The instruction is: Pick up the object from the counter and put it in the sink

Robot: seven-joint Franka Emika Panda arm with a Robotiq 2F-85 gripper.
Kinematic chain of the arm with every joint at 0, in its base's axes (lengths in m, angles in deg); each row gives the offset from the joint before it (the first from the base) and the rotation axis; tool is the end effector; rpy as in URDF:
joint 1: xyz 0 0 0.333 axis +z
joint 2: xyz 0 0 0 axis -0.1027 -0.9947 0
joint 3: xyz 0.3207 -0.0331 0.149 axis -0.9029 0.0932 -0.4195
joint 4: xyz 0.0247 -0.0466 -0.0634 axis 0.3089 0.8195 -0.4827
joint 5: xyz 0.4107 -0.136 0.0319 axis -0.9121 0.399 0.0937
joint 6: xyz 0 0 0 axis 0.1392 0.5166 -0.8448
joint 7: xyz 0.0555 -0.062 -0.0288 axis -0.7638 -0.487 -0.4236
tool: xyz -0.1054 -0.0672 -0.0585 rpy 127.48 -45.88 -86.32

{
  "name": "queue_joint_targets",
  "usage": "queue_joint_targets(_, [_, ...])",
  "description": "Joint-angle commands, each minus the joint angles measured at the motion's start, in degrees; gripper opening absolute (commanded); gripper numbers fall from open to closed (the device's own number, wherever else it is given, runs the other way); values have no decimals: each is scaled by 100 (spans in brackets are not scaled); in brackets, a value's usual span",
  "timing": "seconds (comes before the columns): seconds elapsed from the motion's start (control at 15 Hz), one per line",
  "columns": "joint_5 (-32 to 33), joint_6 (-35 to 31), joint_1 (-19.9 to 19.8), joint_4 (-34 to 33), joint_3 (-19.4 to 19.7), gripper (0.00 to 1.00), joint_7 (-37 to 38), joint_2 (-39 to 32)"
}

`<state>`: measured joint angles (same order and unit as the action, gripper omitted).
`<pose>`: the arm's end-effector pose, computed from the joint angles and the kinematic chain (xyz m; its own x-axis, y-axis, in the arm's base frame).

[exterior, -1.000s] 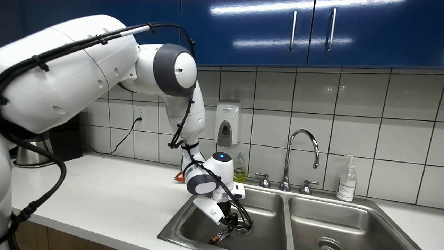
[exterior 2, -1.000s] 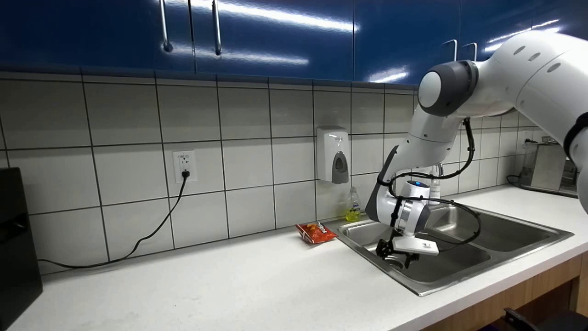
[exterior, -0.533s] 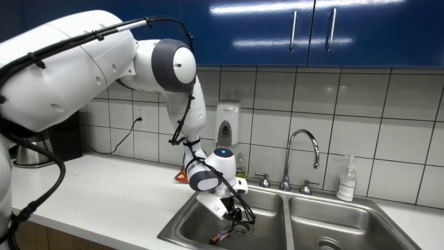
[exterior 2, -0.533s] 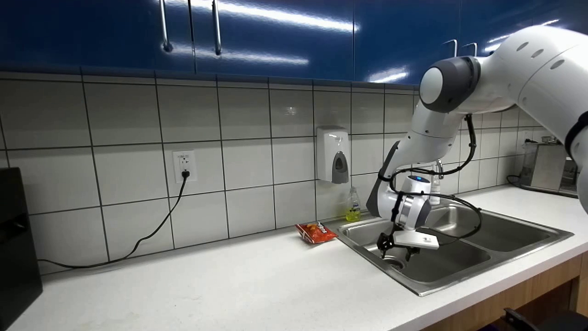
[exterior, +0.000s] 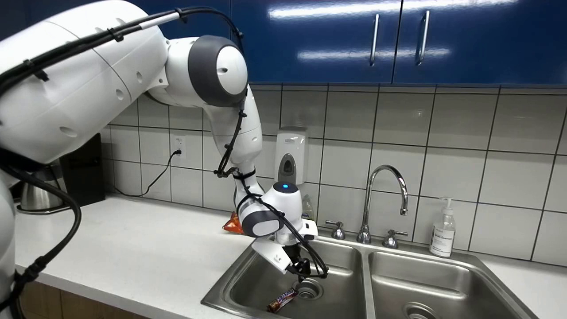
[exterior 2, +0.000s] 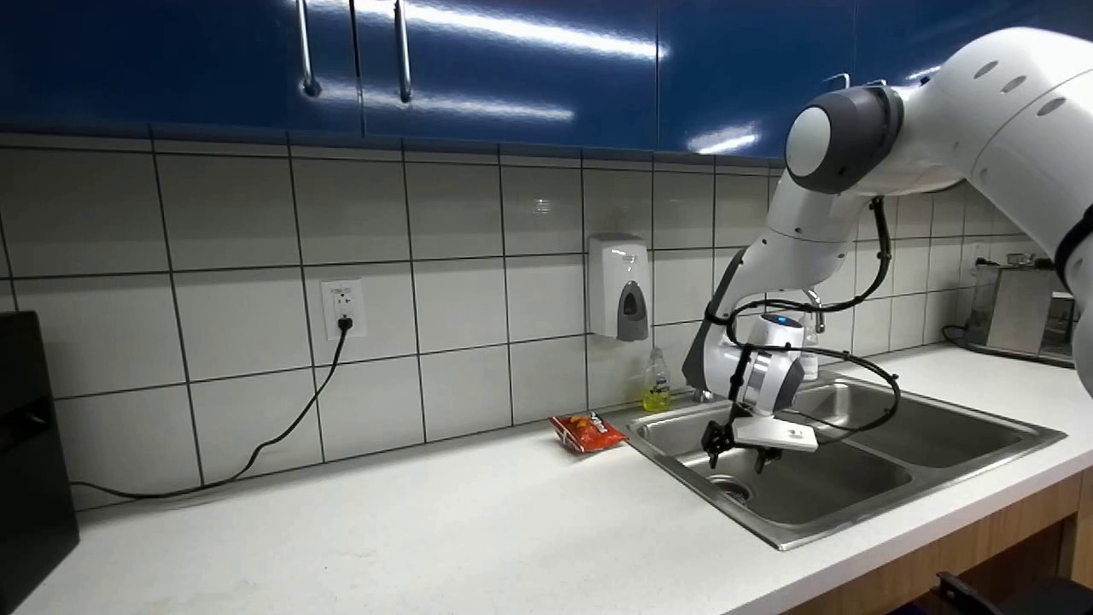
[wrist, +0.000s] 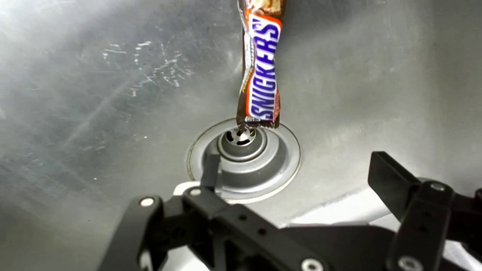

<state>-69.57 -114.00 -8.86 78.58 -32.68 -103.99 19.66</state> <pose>0.6169 -0.2090 0.0432 0.8635 -0.4032 0.3030 -0.3921 -0.9145 -0.0994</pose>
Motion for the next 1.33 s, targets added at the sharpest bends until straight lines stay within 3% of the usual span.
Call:
queue_joint_targets(0.0, [-78, -142, 50, 595, -4, 100, -13, 509])
queue_joint_targets(0.6, [123, -136, 194, 1635, -20, 100, -232, 1401])
queue_joint_targets(1.27, [1119, 378, 748, 2718, 242, 100, -677, 2414])
